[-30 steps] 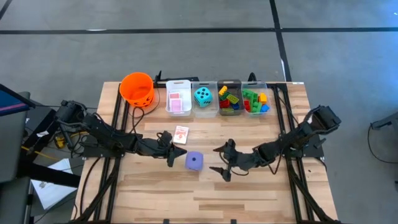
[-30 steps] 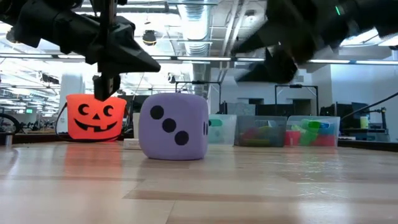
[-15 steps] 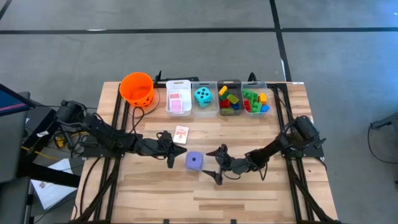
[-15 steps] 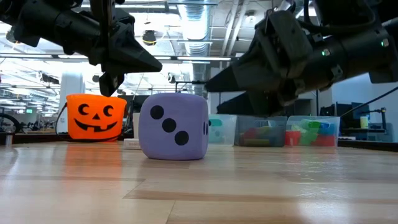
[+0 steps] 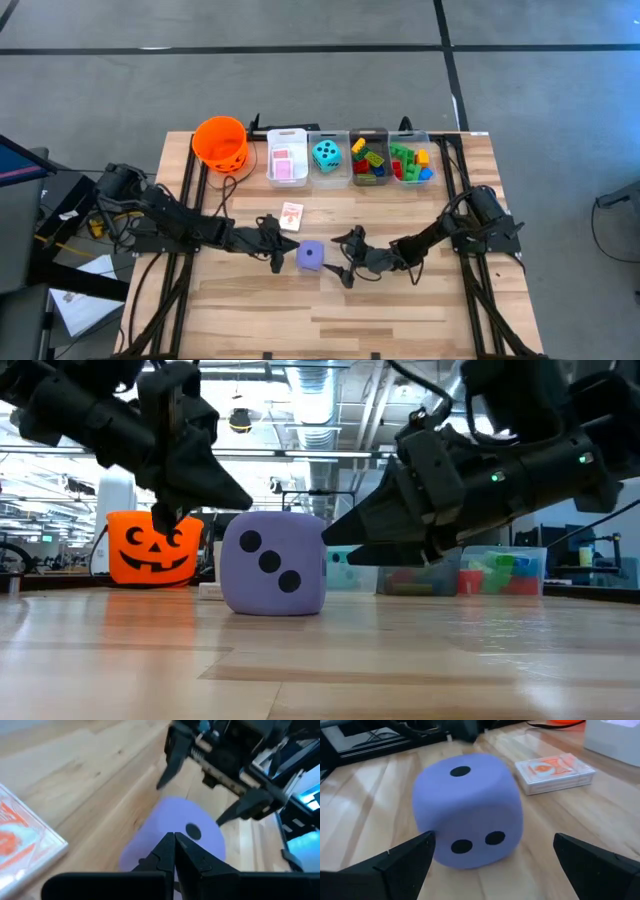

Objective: Pick & Place Toys
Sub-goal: Put the violet dice into the left transparent bin

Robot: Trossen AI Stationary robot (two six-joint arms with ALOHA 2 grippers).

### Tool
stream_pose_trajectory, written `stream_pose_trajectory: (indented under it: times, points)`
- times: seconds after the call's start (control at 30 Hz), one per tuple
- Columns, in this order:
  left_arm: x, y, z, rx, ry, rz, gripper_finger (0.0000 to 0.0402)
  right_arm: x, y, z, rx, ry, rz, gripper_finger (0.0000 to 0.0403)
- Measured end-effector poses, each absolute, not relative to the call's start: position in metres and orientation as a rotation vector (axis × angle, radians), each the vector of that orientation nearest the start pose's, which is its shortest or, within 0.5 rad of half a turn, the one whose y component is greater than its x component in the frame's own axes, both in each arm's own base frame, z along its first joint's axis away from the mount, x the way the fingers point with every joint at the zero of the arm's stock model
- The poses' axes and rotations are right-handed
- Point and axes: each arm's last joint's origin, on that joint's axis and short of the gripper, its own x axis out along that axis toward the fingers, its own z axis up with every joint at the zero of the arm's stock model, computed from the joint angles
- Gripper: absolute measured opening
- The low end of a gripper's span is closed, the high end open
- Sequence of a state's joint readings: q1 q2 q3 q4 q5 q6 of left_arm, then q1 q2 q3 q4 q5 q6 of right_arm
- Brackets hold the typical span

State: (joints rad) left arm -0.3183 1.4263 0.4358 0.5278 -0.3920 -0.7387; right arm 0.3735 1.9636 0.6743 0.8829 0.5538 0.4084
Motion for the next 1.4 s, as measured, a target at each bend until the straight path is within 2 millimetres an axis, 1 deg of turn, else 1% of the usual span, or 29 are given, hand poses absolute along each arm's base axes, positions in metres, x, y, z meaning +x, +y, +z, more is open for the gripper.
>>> stream_pose_trajectory:
  times: [0.13,0.33,0.47,0.73,1.1,1.2,1.4]
  points:
    - [0.248,-0.070,0.140,-0.573,0.375,0.225,0.0000,0.316,0.102,0.092,0.226,0.323,-0.252,0.0400]
    - [0.254,-0.072,0.132,-0.582,0.353,0.221,0.0000,0.316,0.103,0.092,0.227,0.338,-0.200,0.0400]
    - [0.255,-0.072,0.132,-0.586,0.348,0.218,0.0000,0.316,0.104,0.092,0.194,0.344,-0.178,0.0400]
    - [0.255,-0.071,0.131,-0.610,0.346,0.229,0.0000,0.317,0.105,0.094,0.183,0.328,-0.148,0.0400]
    - [0.256,-0.066,0.131,-0.640,0.334,0.247,0.0000,0.335,0.112,0.109,0.145,0.299,-0.103,0.0400]
    - [0.256,-0.066,0.132,-0.652,0.331,0.248,0.0000,0.338,0.111,0.108,0.117,0.324,-0.103,0.0400]
    - [0.256,-0.066,0.132,-0.668,0.328,0.250,0.0000,0.344,0.111,0.113,0.120,0.318,-0.110,0.0400]
